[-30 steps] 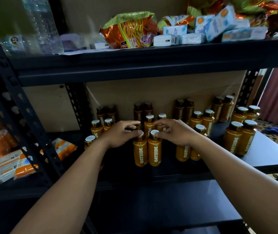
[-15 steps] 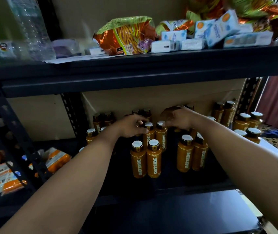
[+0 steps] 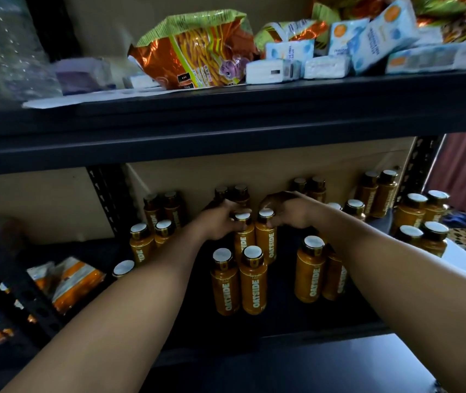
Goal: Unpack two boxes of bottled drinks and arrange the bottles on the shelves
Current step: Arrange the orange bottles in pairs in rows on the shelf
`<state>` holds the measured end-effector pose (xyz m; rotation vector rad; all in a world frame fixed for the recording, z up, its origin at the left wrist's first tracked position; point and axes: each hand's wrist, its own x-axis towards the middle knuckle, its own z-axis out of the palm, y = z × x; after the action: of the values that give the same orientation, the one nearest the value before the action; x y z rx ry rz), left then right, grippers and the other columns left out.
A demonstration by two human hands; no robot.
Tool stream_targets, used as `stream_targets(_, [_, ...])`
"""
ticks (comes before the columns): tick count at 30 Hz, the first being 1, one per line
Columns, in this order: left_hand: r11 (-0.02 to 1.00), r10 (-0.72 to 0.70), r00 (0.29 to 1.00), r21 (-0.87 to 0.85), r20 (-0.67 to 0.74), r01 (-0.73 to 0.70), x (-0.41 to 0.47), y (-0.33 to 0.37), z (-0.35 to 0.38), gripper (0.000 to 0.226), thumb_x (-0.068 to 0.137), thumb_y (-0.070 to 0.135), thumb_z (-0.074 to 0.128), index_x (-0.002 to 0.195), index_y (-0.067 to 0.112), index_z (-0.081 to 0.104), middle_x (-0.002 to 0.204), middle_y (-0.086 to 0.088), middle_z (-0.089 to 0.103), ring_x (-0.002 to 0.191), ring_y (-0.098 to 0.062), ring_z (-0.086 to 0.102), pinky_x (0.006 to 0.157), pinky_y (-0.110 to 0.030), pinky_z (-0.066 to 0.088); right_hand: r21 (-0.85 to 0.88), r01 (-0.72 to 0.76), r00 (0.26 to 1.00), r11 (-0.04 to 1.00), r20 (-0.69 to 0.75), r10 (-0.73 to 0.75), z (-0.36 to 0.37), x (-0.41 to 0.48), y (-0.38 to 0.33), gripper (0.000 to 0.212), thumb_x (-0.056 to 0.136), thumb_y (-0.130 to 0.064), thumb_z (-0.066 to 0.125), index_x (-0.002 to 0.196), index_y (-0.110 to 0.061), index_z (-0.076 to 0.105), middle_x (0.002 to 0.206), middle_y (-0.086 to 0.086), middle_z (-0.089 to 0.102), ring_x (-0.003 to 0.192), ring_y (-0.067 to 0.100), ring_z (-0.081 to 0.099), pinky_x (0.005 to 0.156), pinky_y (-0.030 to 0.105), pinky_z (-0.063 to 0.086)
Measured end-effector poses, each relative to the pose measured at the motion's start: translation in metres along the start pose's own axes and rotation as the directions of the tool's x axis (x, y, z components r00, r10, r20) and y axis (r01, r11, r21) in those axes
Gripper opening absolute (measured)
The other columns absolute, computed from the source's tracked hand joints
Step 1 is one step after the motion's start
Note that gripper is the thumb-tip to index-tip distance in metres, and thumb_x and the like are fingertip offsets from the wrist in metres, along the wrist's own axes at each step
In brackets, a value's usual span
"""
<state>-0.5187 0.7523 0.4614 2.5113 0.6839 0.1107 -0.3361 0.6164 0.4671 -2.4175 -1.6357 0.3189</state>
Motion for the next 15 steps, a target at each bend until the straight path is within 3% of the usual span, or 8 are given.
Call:
stream_targets(2, [1.000,-0.001,1.000,0.018,0.006,0.000,-0.002,-0.001,-0.002,0.048,0.099,0.036,0.063,0.144,0.039,0.048,0.147,0.002,0.046,0.115,-0.010,0.050,0.086,-0.026,0.039,0.014,0.012,1.000,1.000,-0.006,-0.012,0.001,0.004,-0.002,0.048,0.092,-0.042,0.071,0.136,-0.027,0.058,0.133,-0.004,0.059,0.121,0.019,0.053,0.105,0.041,0.044])
stream_targets(6, [0.997,-0.018,1.000,0.068,-0.006,0.018,-0.004,-0.007,-0.008,0.053,0.098,0.038,0.063,0.148,0.037,0.045,0.152,0.002,0.041,0.127,-0.018,0.050,0.089,-0.027,0.039,0.054,0.038,0.999,0.998,0.003,-0.038,0.004,0.012,-0.007,0.041,0.093,-0.038,0.072,0.131,-0.027,0.061,0.127,-0.006,0.062,0.118,0.017,0.056,0.104,0.041,0.045])
stream_targets(10, [0.992,-0.071,0.997,0.104,0.010,0.069,-0.006,-0.012,-0.013,0.056,0.099,0.039,0.062,0.151,0.035,0.040,0.149,-0.002,0.045,0.125,-0.020,0.052,0.092,-0.031,0.043,0.107,0.068,0.998,0.992,-0.024,-0.066,0.008,0.016,-0.013,0.041,0.091,-0.036,0.075,0.129,-0.028,0.062,0.121,-0.009,0.064,0.110,0.014,0.058,0.090,0.033,0.045])
stream_targets(15, [0.989,-0.100,0.995,0.107,-0.008,0.100,-0.011,-0.016,-0.016,0.059,0.100,0.038,0.061,0.153,0.028,0.036,0.148,-0.005,0.049,0.128,-0.022,0.051,0.090,-0.029,0.039,0.140,0.055,0.998,0.989,-0.015,-0.054,0.012,0.022,-0.021,0.038,0.089,-0.036,0.076,0.125,-0.027,0.064,0.119,-0.006,0.066,0.110,0.017,0.060,0.097,0.036,0.047])
